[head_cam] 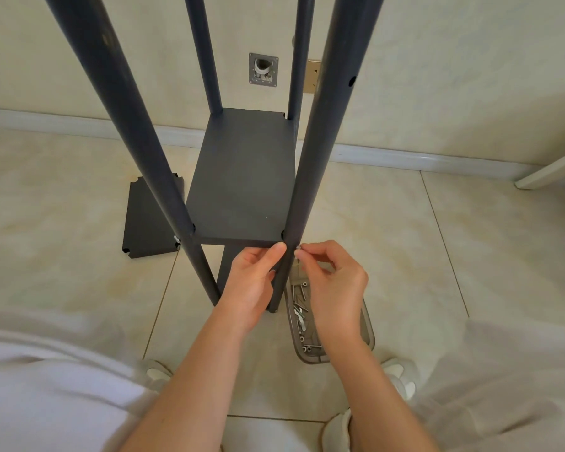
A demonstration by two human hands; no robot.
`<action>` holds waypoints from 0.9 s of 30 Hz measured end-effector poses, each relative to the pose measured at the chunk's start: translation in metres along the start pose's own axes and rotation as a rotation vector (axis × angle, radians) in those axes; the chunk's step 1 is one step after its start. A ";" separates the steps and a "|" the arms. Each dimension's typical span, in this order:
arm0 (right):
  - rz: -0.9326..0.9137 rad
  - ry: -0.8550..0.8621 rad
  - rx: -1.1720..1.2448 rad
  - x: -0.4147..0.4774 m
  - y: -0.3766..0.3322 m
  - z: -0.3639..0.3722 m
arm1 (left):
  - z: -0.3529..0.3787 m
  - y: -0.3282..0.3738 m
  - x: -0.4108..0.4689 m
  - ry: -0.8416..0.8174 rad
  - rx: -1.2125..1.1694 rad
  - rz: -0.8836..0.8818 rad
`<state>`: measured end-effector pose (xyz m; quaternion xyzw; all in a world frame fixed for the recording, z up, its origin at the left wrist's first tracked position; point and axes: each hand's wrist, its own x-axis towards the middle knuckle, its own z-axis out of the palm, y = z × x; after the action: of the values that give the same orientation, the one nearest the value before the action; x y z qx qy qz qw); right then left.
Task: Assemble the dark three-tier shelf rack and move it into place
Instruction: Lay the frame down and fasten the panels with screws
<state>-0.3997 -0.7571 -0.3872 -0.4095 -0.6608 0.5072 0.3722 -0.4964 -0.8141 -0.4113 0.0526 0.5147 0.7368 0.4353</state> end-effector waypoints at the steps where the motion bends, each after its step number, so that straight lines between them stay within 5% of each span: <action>1: 0.012 -0.004 0.010 0.000 -0.001 -0.001 | 0.000 0.000 0.000 0.003 0.000 0.001; 23: -0.095 0.011 -0.079 0.000 -0.002 -0.001 | -0.003 -0.005 0.003 -0.009 0.009 0.019; 27: 0.005 0.008 0.005 0.002 0.000 -0.001 | -0.002 -0.004 0.003 -0.014 -0.009 0.017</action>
<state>-0.4000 -0.7547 -0.3866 -0.4123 -0.6571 0.5080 0.3745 -0.4967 -0.8133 -0.4160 0.0602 0.5076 0.7425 0.4330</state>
